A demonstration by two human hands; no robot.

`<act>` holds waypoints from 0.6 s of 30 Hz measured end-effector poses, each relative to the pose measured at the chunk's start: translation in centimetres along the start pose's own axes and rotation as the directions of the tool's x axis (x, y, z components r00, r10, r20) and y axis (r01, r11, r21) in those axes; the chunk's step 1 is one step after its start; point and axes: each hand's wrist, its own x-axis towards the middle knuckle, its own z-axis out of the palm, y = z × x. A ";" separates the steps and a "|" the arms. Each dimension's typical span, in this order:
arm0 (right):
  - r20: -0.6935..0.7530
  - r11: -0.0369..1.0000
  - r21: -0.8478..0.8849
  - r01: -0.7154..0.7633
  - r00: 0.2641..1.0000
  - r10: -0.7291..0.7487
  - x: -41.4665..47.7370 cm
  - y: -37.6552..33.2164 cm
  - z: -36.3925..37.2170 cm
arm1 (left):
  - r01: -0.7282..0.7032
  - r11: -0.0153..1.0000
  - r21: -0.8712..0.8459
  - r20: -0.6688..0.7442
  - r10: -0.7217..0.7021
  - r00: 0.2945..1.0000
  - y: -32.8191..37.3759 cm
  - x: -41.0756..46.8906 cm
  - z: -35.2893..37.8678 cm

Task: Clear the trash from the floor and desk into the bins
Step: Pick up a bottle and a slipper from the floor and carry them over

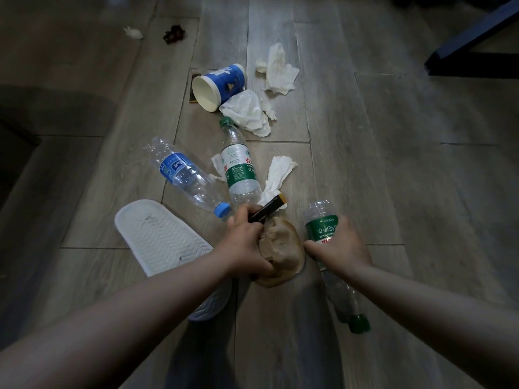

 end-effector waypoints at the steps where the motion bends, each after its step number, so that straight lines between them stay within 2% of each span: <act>1: 0.002 1.000 0.000 0.001 1.000 -0.001 0.0 0.0 0.0 | 0.012 1.000 -0.011 0.005 -0.011 1.000 0.0 0.1 -0.1; 13: -0.012 1.000 -0.015 0.002 1.000 -0.002 0.2 0.2 0.2 | 0.181 0.983 -0.041 0.059 -0.178 0.982 0.4 0.3 -1.0; 18: -0.008 1.000 -0.006 0.008 1.000 -0.008 0.0 0.1 0.0 | 0.128 0.991 -0.050 -0.014 -0.128 0.992 0.3 -0.3 -0.6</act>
